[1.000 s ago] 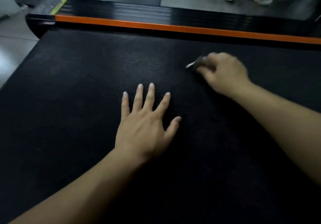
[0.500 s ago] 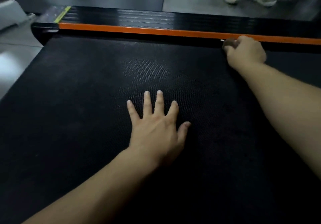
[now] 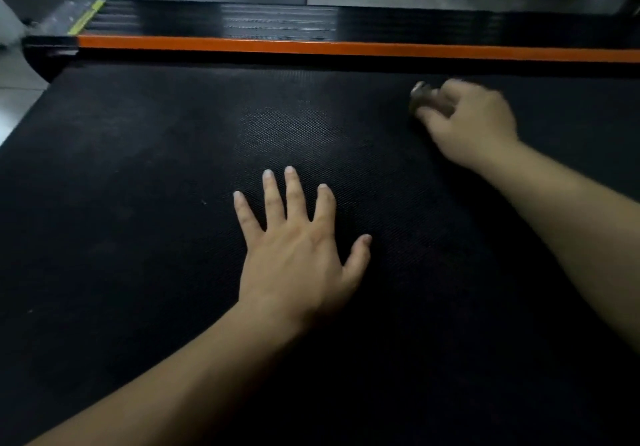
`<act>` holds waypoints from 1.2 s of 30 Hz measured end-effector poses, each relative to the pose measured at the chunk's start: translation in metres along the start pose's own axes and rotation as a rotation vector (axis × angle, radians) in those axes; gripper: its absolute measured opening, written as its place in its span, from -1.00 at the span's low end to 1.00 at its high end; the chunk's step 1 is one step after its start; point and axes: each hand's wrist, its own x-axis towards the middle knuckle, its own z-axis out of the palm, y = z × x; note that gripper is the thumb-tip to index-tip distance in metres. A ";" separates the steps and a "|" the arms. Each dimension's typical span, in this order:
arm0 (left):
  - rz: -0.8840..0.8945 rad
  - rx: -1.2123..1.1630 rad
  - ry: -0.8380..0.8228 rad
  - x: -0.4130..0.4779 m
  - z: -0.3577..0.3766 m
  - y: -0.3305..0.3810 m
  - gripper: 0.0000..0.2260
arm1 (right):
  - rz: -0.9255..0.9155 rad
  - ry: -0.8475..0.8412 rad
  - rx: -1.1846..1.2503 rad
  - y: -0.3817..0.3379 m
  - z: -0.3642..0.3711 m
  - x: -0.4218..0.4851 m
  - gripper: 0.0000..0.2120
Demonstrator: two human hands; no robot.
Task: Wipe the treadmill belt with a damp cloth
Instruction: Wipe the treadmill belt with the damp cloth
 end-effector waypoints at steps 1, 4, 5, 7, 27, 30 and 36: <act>-0.004 0.002 -0.003 -0.001 0.000 0.000 -0.17 | -0.079 -0.065 0.034 -0.003 -0.001 -0.018 -0.78; -0.009 0.014 -0.005 -0.002 -0.001 0.001 -0.17 | -0.094 -0.031 -0.035 0.018 -0.016 -0.028 -0.77; -0.013 0.012 -0.006 -0.002 -0.001 0.001 -0.18 | 0.015 0.015 -0.062 0.028 -0.021 -0.020 -0.75; -0.012 0.002 -0.001 -0.001 -0.001 0.001 -0.17 | 0.199 0.069 -0.068 0.029 -0.029 -0.012 -0.72; -0.004 -0.052 0.047 -0.004 -0.001 0.000 -0.29 | -0.092 -0.020 -0.061 0.018 -0.043 -0.135 -0.79; 0.002 -0.054 0.058 -0.004 0.000 0.000 -0.29 | 0.101 0.079 -0.074 0.022 -0.039 -0.131 -0.77; -0.002 -0.053 0.066 -0.006 -0.002 0.000 -0.30 | -0.338 -0.186 0.076 -0.044 -0.045 -0.237 -0.80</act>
